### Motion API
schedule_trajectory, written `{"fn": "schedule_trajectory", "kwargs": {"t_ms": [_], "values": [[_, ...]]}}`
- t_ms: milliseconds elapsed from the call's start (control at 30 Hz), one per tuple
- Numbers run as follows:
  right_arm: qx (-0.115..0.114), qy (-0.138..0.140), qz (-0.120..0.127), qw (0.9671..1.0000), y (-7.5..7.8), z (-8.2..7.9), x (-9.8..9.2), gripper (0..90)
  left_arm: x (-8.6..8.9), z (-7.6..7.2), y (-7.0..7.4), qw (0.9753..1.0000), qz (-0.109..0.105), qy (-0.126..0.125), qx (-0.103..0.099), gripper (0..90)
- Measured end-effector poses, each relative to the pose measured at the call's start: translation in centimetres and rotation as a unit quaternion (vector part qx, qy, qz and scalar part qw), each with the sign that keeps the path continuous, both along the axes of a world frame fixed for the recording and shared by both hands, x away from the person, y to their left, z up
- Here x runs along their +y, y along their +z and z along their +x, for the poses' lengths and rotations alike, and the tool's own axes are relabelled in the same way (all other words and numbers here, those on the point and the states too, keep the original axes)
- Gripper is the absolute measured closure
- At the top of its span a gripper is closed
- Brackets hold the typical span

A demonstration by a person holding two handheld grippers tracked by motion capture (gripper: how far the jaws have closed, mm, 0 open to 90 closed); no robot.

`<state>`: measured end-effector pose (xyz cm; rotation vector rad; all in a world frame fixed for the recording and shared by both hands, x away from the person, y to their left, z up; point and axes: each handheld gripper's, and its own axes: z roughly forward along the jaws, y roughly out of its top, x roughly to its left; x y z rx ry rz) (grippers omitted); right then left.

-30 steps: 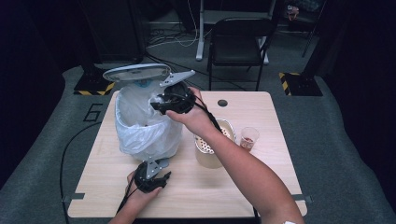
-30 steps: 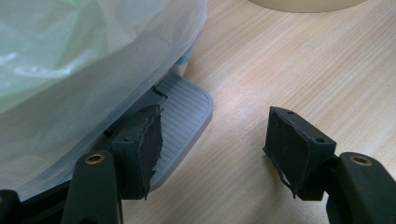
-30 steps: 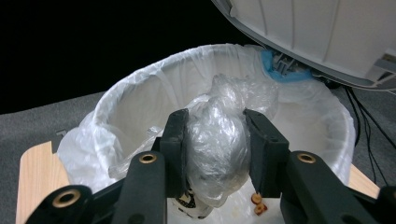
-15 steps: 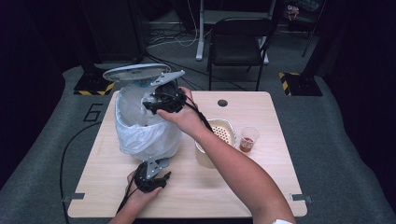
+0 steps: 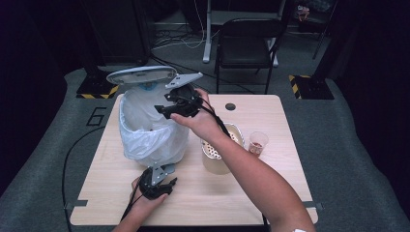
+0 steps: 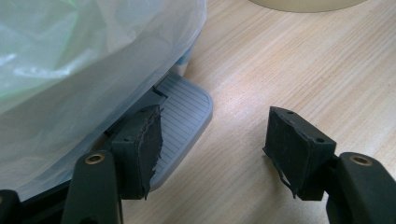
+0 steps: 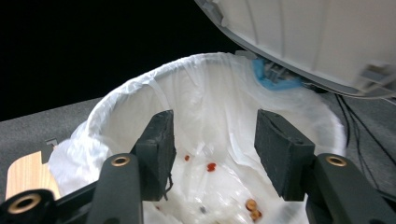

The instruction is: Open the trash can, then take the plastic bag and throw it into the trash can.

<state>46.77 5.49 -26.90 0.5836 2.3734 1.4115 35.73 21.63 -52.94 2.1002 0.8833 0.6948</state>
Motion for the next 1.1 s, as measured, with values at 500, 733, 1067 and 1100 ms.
{"fn": "schedule_trajectory", "kwargs": {"t_ms": [500,733,1067,1100], "values": [[-0.017,-0.066,-0.013,0.9976,-0.8,-0.7,-8.5,47.8,0.0,-0.1,0.1,0.9998,0.003,-0.003,0.017,36.2],[-0.008,-0.122,-0.017,0.9923,-3.8,-0.1,-13.0,46.2,0.0,-0.1,0.1,0.9999,0.000,-0.002,0.014,36.2],[0.036,-0.194,-0.040,0.9796,-9.8,0.4,-17.3,48.5,0.1,-0.1,0.1,0.9998,0.001,-0.004,0.017,36.2],[0.041,-0.197,-0.039,0.9788,-10.2,0.5,-17.7,49.3,0.1,-0.1,0.1,0.9999,0.001,-0.004,0.016,36.2]]}}
